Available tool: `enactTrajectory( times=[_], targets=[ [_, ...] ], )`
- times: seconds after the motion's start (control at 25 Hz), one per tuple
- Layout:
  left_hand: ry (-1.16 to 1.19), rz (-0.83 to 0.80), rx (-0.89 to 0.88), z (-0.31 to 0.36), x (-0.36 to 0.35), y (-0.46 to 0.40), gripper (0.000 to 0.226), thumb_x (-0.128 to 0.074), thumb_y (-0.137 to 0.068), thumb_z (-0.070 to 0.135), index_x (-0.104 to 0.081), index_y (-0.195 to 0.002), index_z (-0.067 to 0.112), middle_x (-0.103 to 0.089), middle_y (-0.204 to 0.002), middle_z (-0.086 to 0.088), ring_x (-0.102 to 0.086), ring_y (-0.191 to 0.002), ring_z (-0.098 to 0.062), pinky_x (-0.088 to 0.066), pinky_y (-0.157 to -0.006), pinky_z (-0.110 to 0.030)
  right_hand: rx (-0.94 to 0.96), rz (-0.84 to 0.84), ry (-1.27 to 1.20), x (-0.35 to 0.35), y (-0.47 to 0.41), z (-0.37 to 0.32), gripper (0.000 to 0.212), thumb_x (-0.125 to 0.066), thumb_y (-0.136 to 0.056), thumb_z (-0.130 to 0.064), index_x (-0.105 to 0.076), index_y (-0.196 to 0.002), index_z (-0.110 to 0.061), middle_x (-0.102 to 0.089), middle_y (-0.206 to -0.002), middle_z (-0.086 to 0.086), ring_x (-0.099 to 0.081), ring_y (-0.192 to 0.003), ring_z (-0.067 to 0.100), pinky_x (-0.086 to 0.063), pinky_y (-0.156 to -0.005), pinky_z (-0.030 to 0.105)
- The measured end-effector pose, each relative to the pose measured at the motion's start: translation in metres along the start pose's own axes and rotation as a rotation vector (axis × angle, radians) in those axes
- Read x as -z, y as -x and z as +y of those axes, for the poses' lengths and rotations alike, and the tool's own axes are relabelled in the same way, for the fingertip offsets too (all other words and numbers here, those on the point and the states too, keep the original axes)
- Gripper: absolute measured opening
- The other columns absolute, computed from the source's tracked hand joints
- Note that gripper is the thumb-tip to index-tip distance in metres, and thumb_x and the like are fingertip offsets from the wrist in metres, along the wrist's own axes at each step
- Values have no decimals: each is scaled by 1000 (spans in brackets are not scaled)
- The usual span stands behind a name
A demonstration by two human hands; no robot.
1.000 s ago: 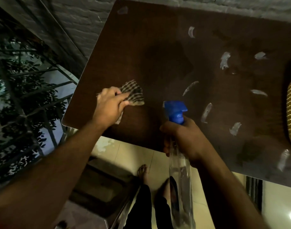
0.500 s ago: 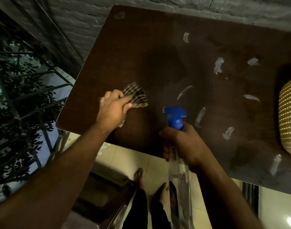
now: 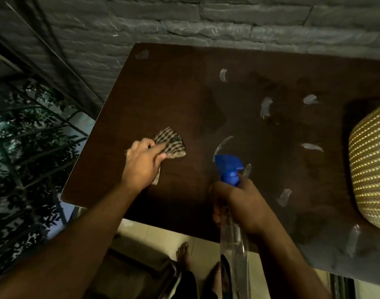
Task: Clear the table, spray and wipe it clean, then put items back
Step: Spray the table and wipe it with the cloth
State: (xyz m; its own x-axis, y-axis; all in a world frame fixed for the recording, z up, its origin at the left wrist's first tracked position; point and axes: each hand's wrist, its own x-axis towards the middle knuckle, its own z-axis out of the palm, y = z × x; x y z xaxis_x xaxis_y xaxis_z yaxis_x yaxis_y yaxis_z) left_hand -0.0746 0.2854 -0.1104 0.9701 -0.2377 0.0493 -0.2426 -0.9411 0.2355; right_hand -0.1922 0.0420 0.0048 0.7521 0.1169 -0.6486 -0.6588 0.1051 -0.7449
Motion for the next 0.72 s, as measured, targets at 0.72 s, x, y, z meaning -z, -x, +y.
enactTrajectory(
  times=[0.72],
  targets=[
    [29, 2, 113, 26, -18, -255, 38, -46, -97, 38, -52, -134, 29, -51, -125, -7, -44, -113, -28, -35, -94, -39, -59, 66, -3, 17, -131, -112, 27, -63, -85, -17, -53, -108, -9, -59, -71, 11, -57, -58, 24, -52, -56, 34]
  ],
)
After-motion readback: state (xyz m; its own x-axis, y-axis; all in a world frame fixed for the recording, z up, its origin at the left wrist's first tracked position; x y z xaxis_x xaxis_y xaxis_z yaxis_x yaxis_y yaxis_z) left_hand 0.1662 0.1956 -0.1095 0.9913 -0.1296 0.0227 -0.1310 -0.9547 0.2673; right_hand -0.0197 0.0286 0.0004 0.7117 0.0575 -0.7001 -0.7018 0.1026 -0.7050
